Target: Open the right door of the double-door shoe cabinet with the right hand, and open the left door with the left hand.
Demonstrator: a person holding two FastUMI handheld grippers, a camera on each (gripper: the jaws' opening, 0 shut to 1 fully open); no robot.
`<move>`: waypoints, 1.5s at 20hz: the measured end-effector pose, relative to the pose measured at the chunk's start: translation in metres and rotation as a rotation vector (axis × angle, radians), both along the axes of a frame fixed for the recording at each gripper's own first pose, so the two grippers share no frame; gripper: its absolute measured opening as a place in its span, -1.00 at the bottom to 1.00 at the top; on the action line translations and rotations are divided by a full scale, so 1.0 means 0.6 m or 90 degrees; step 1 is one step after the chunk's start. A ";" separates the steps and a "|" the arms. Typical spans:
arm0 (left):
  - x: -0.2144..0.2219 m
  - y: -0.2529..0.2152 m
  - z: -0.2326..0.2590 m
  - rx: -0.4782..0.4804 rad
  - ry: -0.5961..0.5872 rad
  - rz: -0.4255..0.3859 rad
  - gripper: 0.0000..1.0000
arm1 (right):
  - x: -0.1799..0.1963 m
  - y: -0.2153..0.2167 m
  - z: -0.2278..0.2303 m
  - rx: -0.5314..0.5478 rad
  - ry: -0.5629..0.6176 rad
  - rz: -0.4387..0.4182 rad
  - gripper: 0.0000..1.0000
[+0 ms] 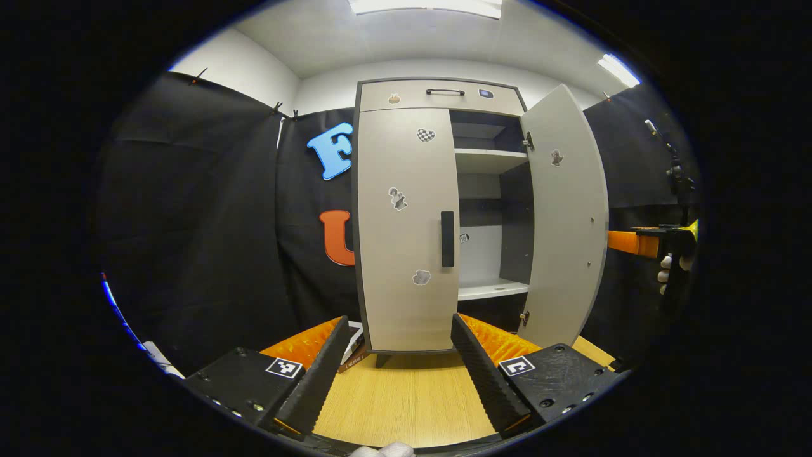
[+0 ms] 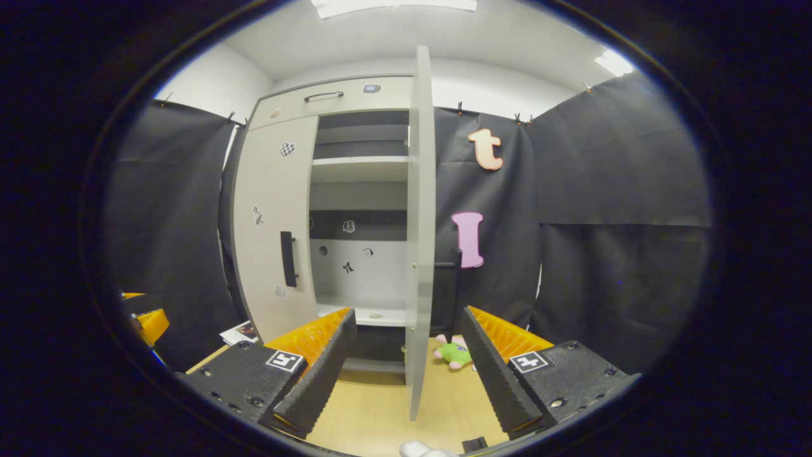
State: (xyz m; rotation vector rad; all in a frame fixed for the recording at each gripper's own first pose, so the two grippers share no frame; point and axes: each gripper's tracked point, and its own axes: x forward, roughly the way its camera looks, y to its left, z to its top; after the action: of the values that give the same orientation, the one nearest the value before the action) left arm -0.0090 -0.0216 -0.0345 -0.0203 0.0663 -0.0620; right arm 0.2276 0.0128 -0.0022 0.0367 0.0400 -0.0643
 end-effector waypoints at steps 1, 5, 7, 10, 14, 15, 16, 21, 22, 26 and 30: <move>0.002 0.003 0.001 -0.001 -0.003 -0.006 0.93 | -0.002 0.007 0.000 0.002 -0.004 0.003 1.00; 0.008 0.016 0.000 0.006 -0.008 -0.013 0.93 | -0.015 0.030 -0.008 0.010 0.002 0.016 1.00; 0.019 0.012 -0.003 0.003 -0.005 -0.019 0.93 | -0.019 0.039 -0.012 0.014 0.010 0.027 1.00; 0.040 0.005 0.000 0.003 -0.005 -0.021 0.93 | -0.026 0.043 -0.015 0.014 0.017 0.039 1.00; 0.094 -0.020 0.017 0.017 -0.018 -0.025 0.93 | -0.023 0.045 -0.015 0.014 0.020 0.052 1.00; 0.113 -0.029 0.023 0.020 -0.021 -0.026 0.93 | -0.023 0.046 -0.014 0.016 0.021 0.053 1.00; 0.131 -0.038 0.028 0.020 -0.026 -0.027 0.92 | -0.021 0.046 -0.014 0.018 0.022 0.056 1.00; 0.235 -0.090 0.055 0.005 -0.041 -0.033 0.92 | -0.017 0.042 -0.017 0.013 0.029 0.067 1.00; 0.257 -0.101 0.063 0.001 -0.042 -0.032 0.93 | -0.016 0.041 -0.017 0.013 0.032 0.069 1.00; 0.344 -0.139 0.081 0.012 -0.056 -0.031 0.92 | -0.016 0.040 -0.023 0.015 0.045 0.079 1.00; 0.424 -0.159 0.071 0.012 -0.046 -0.028 0.93 | -0.013 0.034 -0.024 0.015 0.049 0.078 1.00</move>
State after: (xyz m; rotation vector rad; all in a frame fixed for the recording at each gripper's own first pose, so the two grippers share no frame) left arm 0.2456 -0.1169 0.0082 0.0027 -0.0049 -0.1059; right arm 0.2197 0.0335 -0.0163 0.0552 0.1192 0.0569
